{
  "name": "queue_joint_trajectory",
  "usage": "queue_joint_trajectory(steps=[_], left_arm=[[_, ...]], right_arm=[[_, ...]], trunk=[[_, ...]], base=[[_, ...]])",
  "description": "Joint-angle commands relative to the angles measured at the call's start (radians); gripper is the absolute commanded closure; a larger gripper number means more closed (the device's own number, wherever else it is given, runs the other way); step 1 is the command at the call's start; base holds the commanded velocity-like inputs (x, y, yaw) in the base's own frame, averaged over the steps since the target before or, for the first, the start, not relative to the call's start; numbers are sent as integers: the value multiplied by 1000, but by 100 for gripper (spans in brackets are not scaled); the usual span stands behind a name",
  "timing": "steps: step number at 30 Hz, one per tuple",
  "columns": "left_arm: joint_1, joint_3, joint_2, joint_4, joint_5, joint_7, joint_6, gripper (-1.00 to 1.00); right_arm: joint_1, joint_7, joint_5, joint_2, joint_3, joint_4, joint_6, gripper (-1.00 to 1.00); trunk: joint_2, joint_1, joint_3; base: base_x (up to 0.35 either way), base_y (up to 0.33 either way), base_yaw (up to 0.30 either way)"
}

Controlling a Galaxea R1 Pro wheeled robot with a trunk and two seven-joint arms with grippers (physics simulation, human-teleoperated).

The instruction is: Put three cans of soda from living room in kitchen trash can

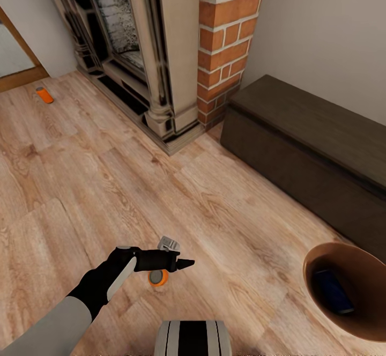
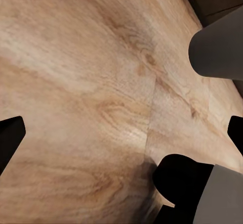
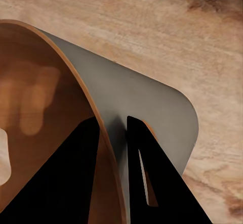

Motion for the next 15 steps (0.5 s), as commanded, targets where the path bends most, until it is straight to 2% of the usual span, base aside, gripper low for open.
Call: queue_joint_trajectory(steps=[1, 15], left_arm=[[0, 0, 0, 0, 0, 0, 0, -100], [0, 0, 0, 0, 2, 0, 0, -100]], right_arm=[[0, 2, -4, 0, 0, 0, 5, 100], [0, 3, -4, 0, 0, 0, 5, 100]], trunk=[[0, 0, -2], [0, 0, -20]], base=[[0, 0, 0], [0, 0, 0]])
